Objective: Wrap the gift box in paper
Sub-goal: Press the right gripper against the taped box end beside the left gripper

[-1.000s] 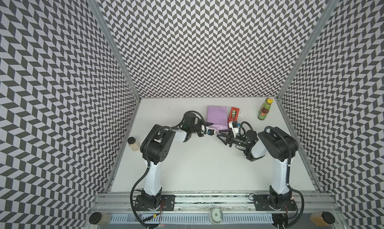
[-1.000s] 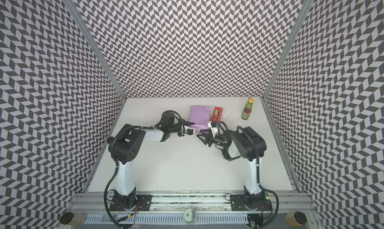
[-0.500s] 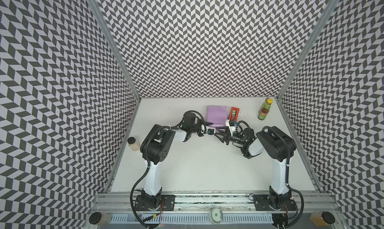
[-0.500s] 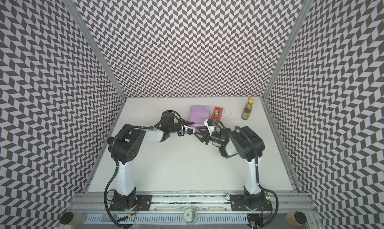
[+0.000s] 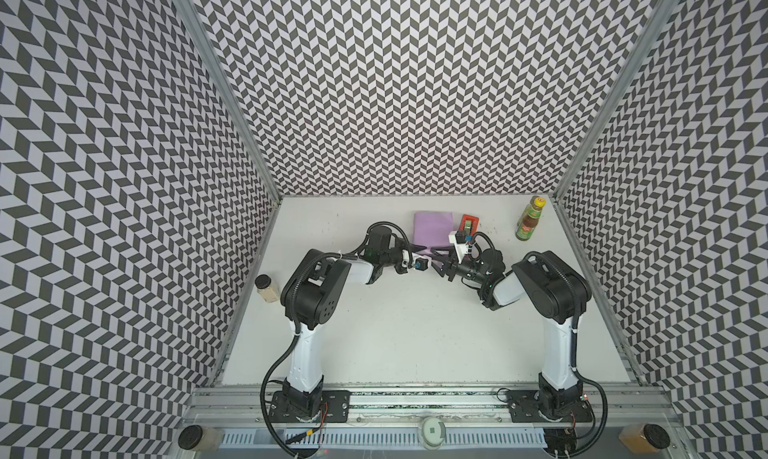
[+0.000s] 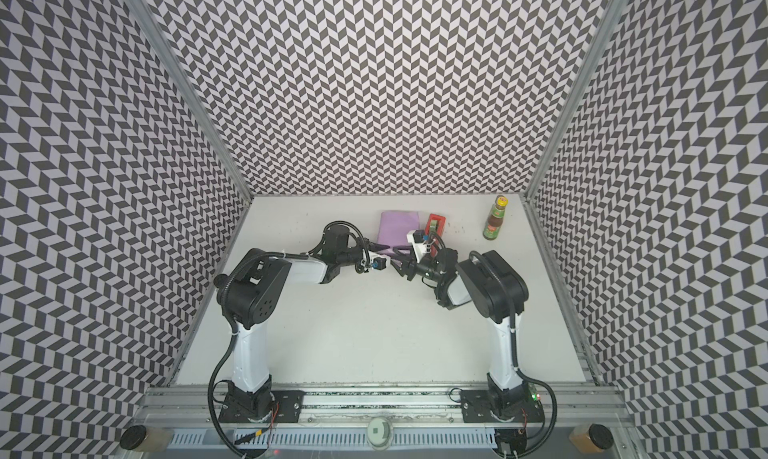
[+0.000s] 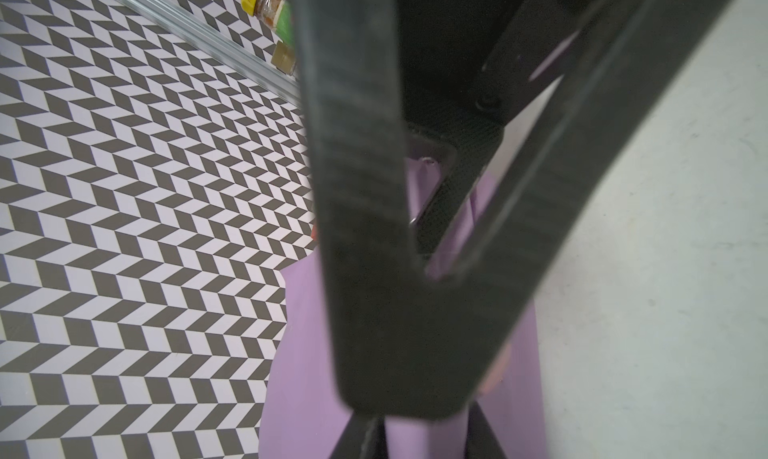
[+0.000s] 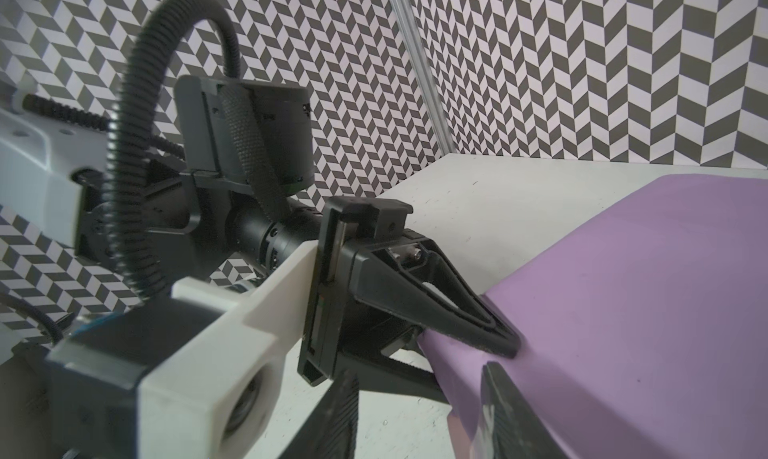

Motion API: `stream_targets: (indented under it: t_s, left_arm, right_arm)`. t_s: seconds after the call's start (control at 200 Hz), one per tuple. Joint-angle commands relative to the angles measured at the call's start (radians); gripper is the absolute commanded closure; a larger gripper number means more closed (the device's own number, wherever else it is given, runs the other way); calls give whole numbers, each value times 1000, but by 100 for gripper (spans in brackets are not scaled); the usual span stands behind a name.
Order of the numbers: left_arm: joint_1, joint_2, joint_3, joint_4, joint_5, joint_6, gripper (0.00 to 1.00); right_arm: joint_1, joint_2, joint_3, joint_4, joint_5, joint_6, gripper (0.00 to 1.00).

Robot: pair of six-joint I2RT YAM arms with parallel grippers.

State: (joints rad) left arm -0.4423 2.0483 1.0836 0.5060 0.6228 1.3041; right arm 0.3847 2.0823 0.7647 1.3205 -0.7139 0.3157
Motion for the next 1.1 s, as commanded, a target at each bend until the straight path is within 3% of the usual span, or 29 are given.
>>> stream_targets:
  t_s: [0.0,0.2,0.561,0.851,1.097]
  left_arm:
    - [8,65,-15,-158,-60,4,71]
    - [8,67,-14,-158,-59,4,72]
    - [9,68,-12,-162,-60,6,72]
    - [8,68,-11,-164,-58,6,72]
    - [8,67,-11,-165,-57,6,72]
  right_arm:
    - [-2,8,31,-53,55,0,52]
    - [-6,-2,69,-188,98,-14,52]
    - [-20,-58,51,-209,146,0,51]
    - [-32,-111,41,-216,127,28,46]
    - [-61,-133,21,-187,68,100,35]
